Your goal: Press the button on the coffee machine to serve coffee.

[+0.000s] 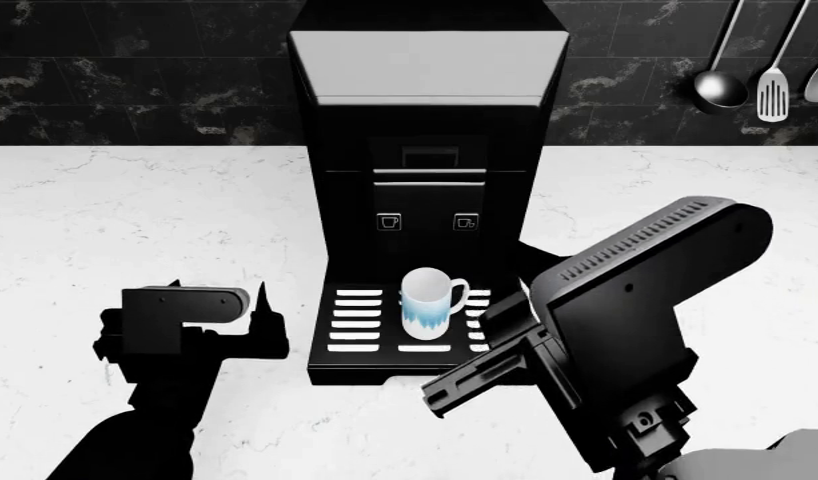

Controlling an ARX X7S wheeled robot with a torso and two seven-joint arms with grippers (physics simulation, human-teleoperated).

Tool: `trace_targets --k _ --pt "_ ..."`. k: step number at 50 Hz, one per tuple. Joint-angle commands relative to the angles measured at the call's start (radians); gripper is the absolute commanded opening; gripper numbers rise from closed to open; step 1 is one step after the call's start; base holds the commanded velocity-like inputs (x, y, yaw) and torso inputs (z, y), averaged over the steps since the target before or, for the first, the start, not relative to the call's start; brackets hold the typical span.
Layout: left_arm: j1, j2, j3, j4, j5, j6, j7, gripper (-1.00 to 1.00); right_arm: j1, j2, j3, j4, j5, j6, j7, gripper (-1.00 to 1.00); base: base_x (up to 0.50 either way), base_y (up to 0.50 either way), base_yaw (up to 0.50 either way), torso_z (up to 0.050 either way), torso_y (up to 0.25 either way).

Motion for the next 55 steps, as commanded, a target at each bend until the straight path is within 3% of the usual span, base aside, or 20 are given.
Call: trace_targets --k 1,55 --pt "0.001 0.000 0.004 -0.009 -0.001 0.006 -0.002 1.00 0.013 0.004 -0.009 0.015 -0.017 0.020 0.020 -1.00 0.00 0.00 0.00 0.000 0.000" --pt "0.004 -0.005 0.013 -0.031 -0.013 0.024 -0.012 1.00 -0.032 -0.065 -0.079 0.171 -0.193 -0.014 -0.142 -1.00 0.00 0.00 0.00 0.000 0.000"
